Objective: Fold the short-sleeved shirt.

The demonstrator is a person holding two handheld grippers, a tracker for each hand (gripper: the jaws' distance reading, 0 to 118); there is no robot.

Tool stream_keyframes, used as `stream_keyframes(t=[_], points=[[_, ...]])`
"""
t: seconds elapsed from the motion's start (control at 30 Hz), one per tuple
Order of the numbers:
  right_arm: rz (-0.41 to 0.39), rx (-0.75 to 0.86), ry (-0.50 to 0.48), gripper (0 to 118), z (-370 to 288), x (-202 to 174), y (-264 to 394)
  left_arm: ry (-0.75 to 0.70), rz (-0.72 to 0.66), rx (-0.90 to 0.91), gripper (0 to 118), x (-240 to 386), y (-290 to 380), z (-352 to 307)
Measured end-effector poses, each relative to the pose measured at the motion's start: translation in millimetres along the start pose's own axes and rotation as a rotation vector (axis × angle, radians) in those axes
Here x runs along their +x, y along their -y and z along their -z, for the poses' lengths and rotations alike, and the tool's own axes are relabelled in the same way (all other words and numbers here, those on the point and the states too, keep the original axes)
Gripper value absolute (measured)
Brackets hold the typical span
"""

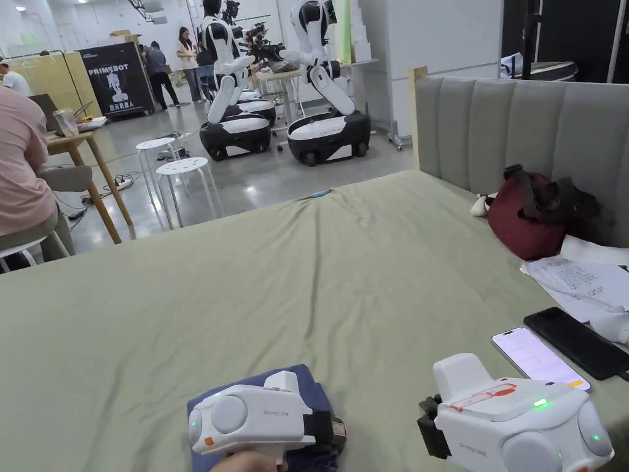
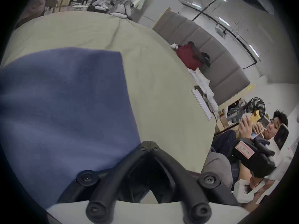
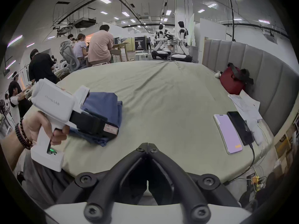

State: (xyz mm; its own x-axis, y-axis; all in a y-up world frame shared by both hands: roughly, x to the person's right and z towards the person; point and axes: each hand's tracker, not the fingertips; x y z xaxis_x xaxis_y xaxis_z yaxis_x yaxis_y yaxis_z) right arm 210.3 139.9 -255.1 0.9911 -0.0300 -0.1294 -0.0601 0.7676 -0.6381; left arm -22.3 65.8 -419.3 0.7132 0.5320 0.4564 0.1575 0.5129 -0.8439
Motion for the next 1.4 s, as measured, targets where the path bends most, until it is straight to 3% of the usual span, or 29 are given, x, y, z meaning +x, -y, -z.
stream_keyframes(t=[0.17,0.37,0.43,0.5,0.57,0.6,0.63,0.67,0.73,0.8,0.87,0.97,1.0,1.03,1.07,1.27,1.4], points=[[-0.041,0.017,-0.032,0,25,-26,-36,0.087,-0.037,0.148,0,-17,-4,-64],[-0.078,0.0,-0.222,1,90,-80,-80,-0.047,-0.127,0.292,0,-74,6,-154],[-0.046,-0.05,-0.282,1,123,-92,-83,-0.111,-0.174,0.314,0,-89,13,-172],[-0.01,-0.132,-0.246,1,158,-97,-78,-0.126,-0.219,0.34,0,-104,22,-185],[-0.061,-0.204,-0.19,0,183,-98,-63,-0.122,-0.252,0.354,0,-115,29,-190],[-0.052,-0.178,-0.222,0,193,-92,-52,-0.116,-0.27,0.366,4,-119,33,-190],[-0.015,-0.123,-0.271,0,193,-84,-45,-0.113,-0.276,0.374,29,-123,35,-190],[0.036,-0.074,-0.308,0,189,-75,-41,-0.111,-0.285,0.377,62,-127,36,-186],[0.118,-0.11,-0.348,0,182,-60,-39,-0.112,-0.309,0.358,118,-131,37,-173],[0.117,-0.125,-0.357,0,182,-52,-39,-0.095,-0.331,0.352,115,-136,35,-159],[0.12,-0.125,-0.373,0,184,-51,-39,-0.052,-0.385,0.34,95,-137,30,-140],[0.121,-0.118,-0.374,0,183,-52,-36,-0.069,-0.411,0.266,86,-133,24,-106],[0.112,-0.111,-0.367,0,182,-55,-36,-0.087,-0.406,0.256,77,-130,22,-97],[0.101,-0.104,-0.36,0,181,-57,-34,-0.083,-0.389,0.274,47,-126,21,-93],[0.095,-0.098,-0.354,0,180,-58,-33,-0.08,-0.363,0.298,34,-122,17,-91],[0.055,-0.103,-0.303,0,174,-70,-40,-0.032,-0.325,0.253,29,-125,5,-109],[-0.008,-0.13,-0.257,0,168,-109,-54,-0.009,-0.29,0.248,29,-138,7,-137]])
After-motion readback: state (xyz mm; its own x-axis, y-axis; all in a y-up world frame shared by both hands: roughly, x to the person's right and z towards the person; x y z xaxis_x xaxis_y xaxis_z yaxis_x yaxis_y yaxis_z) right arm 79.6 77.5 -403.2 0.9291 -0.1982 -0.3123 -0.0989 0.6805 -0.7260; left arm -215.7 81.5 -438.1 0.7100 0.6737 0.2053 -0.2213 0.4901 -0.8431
